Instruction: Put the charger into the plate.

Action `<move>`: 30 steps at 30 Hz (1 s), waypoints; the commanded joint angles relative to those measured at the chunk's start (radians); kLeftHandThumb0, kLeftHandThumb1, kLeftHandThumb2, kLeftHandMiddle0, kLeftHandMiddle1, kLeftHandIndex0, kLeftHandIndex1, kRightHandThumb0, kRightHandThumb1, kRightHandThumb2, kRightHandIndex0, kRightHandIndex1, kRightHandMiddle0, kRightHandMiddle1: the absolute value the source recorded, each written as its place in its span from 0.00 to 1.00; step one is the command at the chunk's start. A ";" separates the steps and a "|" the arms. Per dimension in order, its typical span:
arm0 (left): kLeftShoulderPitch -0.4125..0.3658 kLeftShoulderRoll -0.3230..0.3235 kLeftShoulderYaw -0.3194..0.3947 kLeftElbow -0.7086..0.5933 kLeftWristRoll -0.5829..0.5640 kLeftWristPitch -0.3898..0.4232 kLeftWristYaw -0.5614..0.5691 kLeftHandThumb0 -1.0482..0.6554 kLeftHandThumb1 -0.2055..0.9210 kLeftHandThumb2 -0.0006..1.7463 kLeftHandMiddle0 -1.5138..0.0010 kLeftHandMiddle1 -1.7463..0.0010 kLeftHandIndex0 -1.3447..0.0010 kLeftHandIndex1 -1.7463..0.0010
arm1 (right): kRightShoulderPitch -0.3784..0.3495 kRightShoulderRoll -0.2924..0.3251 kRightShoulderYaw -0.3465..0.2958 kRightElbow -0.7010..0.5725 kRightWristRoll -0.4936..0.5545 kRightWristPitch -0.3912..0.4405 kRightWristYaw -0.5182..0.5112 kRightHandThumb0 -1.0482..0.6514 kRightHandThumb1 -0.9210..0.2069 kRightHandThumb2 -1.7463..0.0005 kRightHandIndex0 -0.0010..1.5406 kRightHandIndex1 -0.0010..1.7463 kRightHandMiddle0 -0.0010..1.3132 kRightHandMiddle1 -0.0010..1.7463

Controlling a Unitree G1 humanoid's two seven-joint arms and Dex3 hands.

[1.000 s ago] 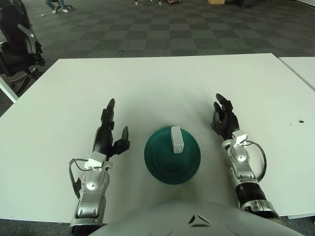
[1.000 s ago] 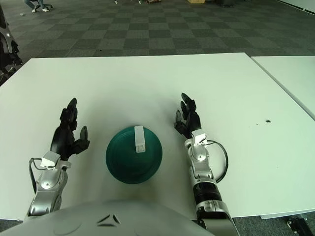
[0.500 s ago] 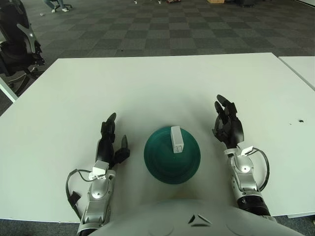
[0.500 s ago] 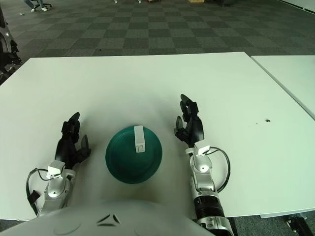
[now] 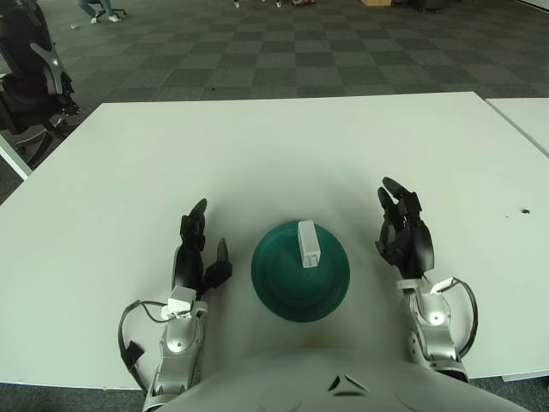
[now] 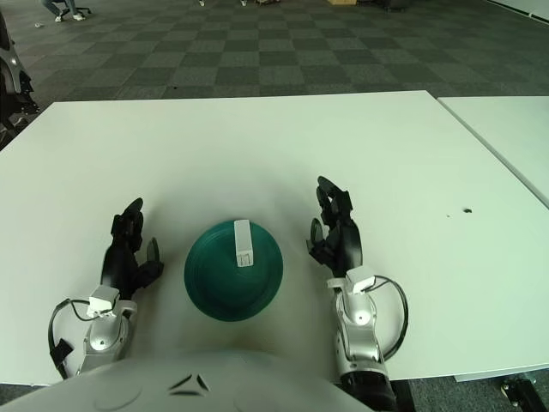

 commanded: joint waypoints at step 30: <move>-0.024 -0.057 -0.077 0.189 0.087 -0.108 0.140 0.13 1.00 0.58 0.89 1.00 1.00 0.71 | -0.001 -0.100 -0.008 0.123 -0.080 0.282 0.009 0.16 0.00 0.57 0.10 0.00 0.00 0.25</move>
